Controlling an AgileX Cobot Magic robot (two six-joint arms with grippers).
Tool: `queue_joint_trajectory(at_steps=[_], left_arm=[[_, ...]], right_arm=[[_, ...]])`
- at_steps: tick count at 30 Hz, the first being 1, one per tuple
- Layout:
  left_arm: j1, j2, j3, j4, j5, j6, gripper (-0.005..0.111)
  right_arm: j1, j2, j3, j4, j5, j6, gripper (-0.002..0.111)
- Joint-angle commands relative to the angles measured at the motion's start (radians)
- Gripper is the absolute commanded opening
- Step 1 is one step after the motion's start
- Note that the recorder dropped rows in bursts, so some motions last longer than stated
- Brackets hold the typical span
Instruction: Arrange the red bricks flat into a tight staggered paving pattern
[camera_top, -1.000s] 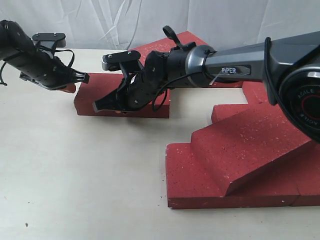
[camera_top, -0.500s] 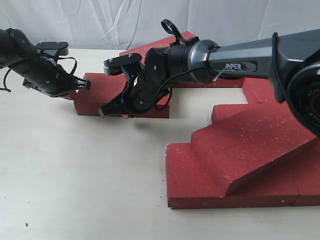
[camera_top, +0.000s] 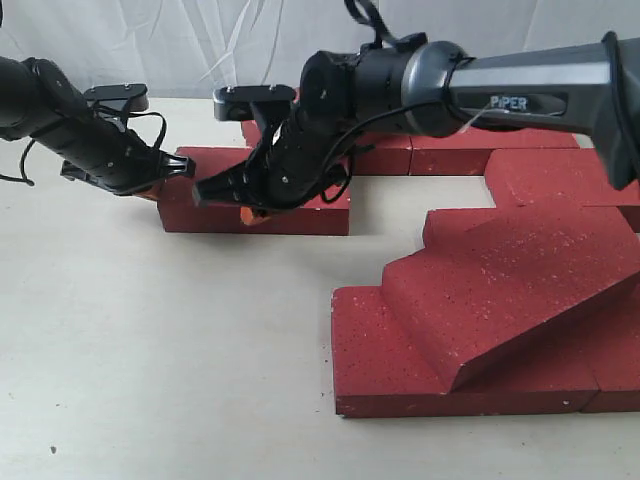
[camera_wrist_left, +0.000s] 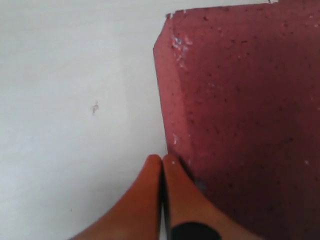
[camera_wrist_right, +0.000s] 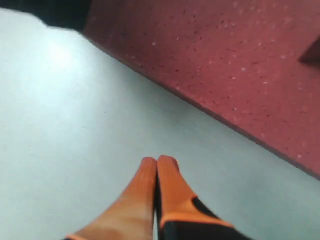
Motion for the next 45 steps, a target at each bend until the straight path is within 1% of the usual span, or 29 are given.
queue_joint_trajectory(at_steps=[1,8,13,17,23,28,33,41,45], left_arm=[[-0.020,0.009,-0.005,-0.051,0.004,-0.001,0.000],[-0.055,0.009,-0.005,-0.078,-0.015,0.002,0.000],[-0.084,0.010,-0.005,-0.091,-0.038,0.006,0.000],[-0.099,0.020,-0.013,-0.145,-0.048,0.021,0.000],[-0.118,0.063,-0.047,-0.214,0.002,0.023,0.000],[-0.144,0.075,-0.049,-0.256,-0.003,0.023,0.000],[-0.161,0.075,-0.049,-0.269,-0.012,0.025,0.000],[-0.167,0.075,-0.049,-0.300,-0.031,0.025,0.000],[-0.189,0.076,-0.049,-0.327,-0.044,0.045,0.000]], right_arm=[[-0.054,-0.054,-0.006,0.004,0.034,0.028,-0.001],[-0.094,-0.070,-0.006,0.006,0.033,0.028,-0.001],[-0.095,-0.070,-0.006,0.006,0.031,0.028,-0.001],[-0.095,-0.070,-0.006,0.006,0.026,0.028,-0.001],[-0.095,-0.070,-0.006,0.004,0.026,0.028,-0.001],[-0.095,-0.070,-0.006,0.000,0.023,0.028,-0.001],[-0.095,-0.070,-0.006,-0.002,0.023,0.028,-0.001],[-0.095,-0.070,-0.006,-0.002,0.021,0.028,-0.001],[-0.095,-0.070,-0.006,-0.002,0.019,0.028,-0.001]])
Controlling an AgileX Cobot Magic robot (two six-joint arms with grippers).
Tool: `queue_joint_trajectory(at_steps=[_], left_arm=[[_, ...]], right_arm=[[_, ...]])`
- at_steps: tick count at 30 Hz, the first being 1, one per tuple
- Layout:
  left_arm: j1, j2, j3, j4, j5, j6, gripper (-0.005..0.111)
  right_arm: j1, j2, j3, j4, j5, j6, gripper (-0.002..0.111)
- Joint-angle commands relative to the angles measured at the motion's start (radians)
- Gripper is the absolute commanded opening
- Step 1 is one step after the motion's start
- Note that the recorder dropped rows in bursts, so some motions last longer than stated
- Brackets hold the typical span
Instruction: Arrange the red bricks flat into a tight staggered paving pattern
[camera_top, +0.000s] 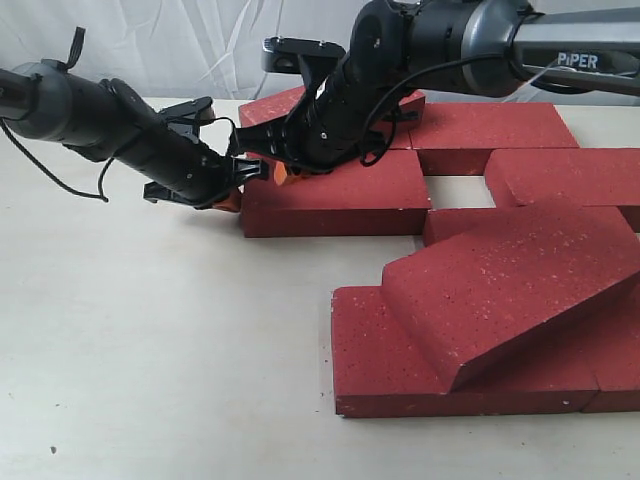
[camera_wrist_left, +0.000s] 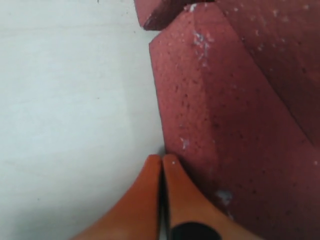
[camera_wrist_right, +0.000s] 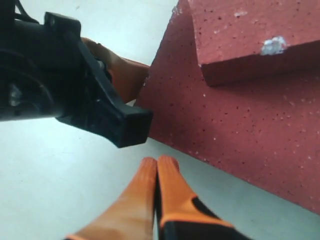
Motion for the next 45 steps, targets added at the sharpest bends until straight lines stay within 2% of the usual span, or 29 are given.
queue_joint_trajectory(at_steps=[1,7,23,34,39,45], left_arm=[[-0.029,0.001,-0.006,-0.047,-0.024,0.038,0.000],[-0.050,0.001,-0.006,-0.135,-0.044,0.090,0.000],[-0.096,0.001,-0.006,-0.163,-0.085,0.090,0.000],[0.009,-0.066,-0.006,-0.081,0.029,0.053,0.000],[0.017,-0.101,-0.006,0.119,0.037,-0.112,0.000],[0.015,-0.106,-0.006,0.110,0.069,-0.112,0.000]], right_arm=[[-0.007,-0.012,-0.006,-0.007,-0.008,0.000,-0.001],[-0.007,-0.012,-0.006,-0.007,-0.008,0.000,-0.001],[-0.011,-0.012,-0.006,-0.011,-0.010,0.000,-0.001],[-0.149,-0.060,-0.006,-0.004,0.069,-0.008,-0.001],[-0.198,-0.074,-0.006,-0.005,0.091,-0.038,-0.001],[-0.194,-0.061,-0.006,0.000,0.090,-0.078,-0.001]])
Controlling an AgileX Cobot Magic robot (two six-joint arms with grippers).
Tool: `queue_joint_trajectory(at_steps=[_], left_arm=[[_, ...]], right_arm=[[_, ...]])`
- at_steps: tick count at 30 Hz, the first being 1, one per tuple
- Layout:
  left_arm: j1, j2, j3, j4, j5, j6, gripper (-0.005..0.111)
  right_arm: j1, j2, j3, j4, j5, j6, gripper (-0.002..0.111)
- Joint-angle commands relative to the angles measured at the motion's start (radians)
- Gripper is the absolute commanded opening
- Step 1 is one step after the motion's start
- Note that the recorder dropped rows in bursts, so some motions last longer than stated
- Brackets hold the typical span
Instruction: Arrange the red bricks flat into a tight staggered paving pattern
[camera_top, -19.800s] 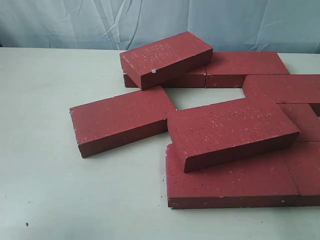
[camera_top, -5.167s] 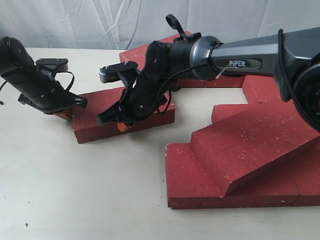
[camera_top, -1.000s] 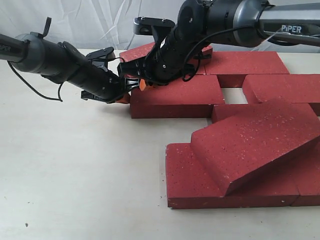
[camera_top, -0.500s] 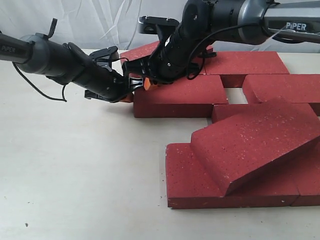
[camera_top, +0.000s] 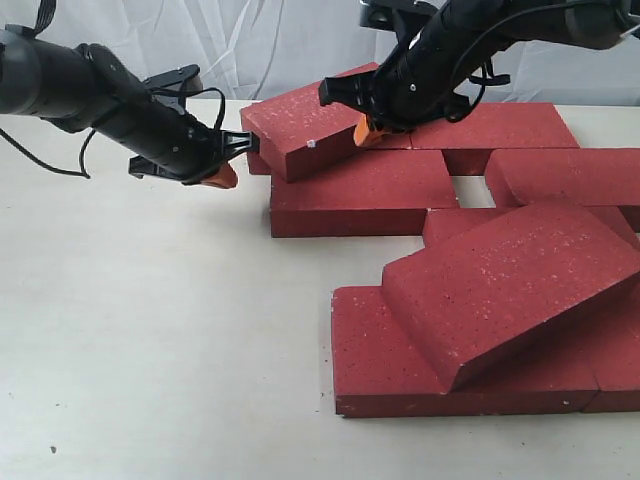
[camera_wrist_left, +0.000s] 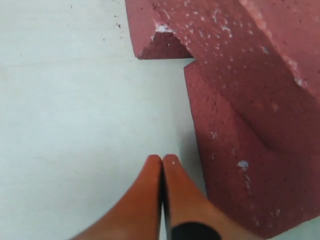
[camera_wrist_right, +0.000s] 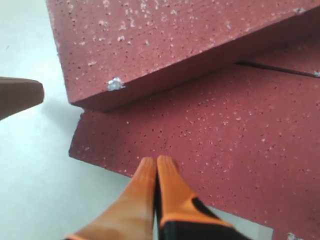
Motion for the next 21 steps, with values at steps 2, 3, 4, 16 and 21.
queue_joint_trajectory(at_steps=[2,3,4,16,21], left_arm=[[0.000,-0.011,-0.002,0.008,0.037,-0.012,0.000],[0.000,-0.011,-0.002,0.016,0.039,-0.012,0.000],[0.000,-0.011,-0.002,0.027,0.041,-0.012,0.000],[0.000,-0.011,-0.002,0.061,0.035,-0.009,0.000],[0.000,-0.011,-0.002,0.059,0.012,-0.008,0.000]], right_arm=[[0.003,0.019,-0.004,0.003,-0.026,-0.035,-0.001],[0.006,0.032,-0.004,0.010,-0.038,-0.035,-0.001],[0.008,0.041,-0.004,0.020,-0.048,-0.035,-0.001],[0.076,0.180,-0.007,0.095,-0.319,-0.035,-0.001],[0.105,0.268,-0.130,0.138,-0.363,-0.035,-0.001]])
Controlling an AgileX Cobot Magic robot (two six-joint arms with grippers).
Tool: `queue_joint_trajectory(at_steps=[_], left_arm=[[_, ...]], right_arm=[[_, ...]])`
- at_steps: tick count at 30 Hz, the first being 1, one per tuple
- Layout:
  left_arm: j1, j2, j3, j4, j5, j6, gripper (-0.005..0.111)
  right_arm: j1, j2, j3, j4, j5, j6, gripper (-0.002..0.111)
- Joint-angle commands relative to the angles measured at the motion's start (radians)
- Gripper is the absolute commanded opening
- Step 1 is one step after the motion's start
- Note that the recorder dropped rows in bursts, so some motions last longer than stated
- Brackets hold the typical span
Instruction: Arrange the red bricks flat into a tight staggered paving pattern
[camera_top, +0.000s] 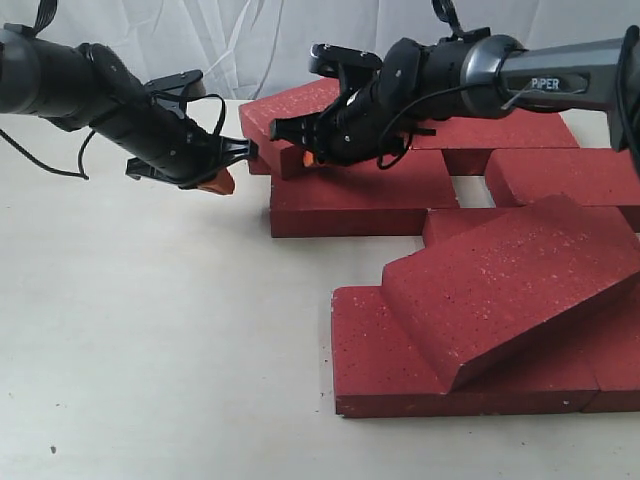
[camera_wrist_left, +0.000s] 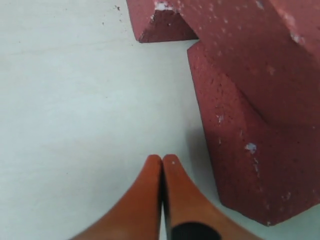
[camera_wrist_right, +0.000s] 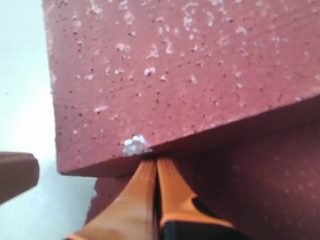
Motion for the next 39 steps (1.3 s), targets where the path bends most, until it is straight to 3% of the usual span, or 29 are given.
queue_joint_trajectory(at_steps=[1,10,27,39], left_arm=[[0.000,-0.011,-0.002,0.004,-0.020,-0.001,0.000],[0.000,-0.011,-0.002,0.004,-0.033,0.003,0.000],[0.000,-0.011,-0.002,-0.035,-0.009,0.030,0.000],[-0.111,-0.011,-0.002,0.029,-0.123,-0.062,0.000]], right_arm=[[0.018,0.072,-0.118,0.032,-0.031,-0.007,-0.001],[0.028,0.089,-0.193,0.044,0.043,-0.007,-0.001],[-0.006,-0.099,-0.193,-0.096,0.429,-0.005,-0.001],[-0.077,-0.159,-0.193,-0.104,0.529,-0.005,-0.001]])
